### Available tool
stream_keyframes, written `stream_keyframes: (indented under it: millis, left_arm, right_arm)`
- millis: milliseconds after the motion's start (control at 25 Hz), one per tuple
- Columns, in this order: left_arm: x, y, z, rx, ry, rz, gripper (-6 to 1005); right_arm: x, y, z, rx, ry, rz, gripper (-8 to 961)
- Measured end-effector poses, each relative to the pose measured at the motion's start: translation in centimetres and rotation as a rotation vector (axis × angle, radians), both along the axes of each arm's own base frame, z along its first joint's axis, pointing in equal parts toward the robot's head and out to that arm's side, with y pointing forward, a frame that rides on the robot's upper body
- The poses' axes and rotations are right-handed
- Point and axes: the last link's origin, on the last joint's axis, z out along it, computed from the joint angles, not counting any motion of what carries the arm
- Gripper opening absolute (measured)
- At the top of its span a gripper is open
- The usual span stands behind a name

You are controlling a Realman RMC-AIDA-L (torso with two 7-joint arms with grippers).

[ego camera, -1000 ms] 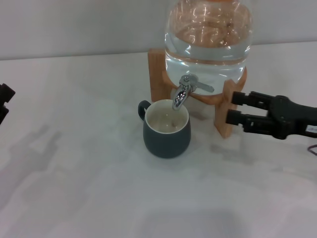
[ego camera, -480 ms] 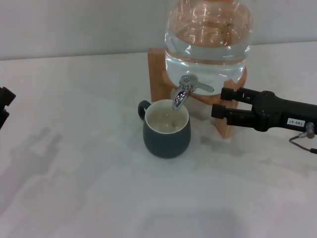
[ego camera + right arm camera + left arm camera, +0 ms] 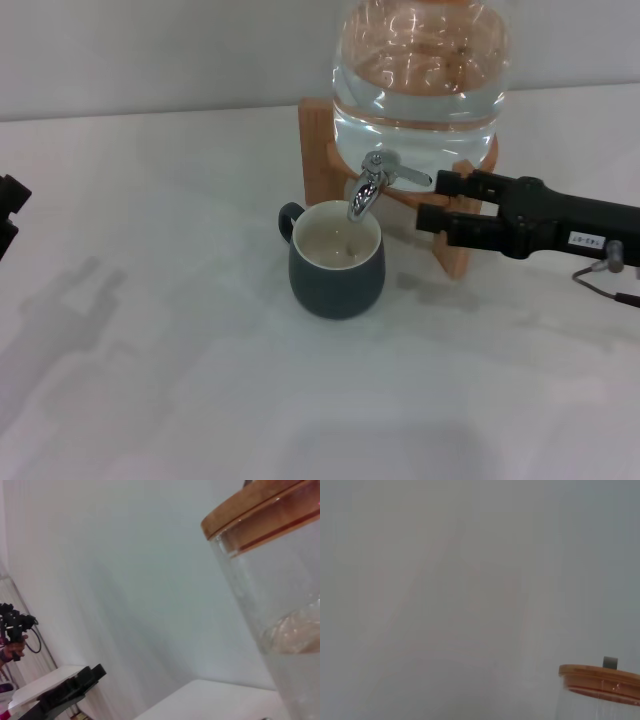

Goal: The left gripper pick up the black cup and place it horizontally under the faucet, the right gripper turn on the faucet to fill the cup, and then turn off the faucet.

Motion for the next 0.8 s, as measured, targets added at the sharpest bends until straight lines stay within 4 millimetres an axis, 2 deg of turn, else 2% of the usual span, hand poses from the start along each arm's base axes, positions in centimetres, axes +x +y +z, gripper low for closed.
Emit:
stream_keyframes:
  millis: [360, 800]
  left_arm:
    - [-0.1, -0.1, 0.1, 0.001, 0.002, 0.003, 387]
    - [-0.3, 0.1, 0.2, 0.004, 0.011, 0.015, 387]
  right_arm:
    - [-0.9, 0.5, -1.1, -0.02, -0.021, 0.018, 842]
    - [-1.6, 0.2, -1.2, -0.043, 0.001, 0.056, 842]
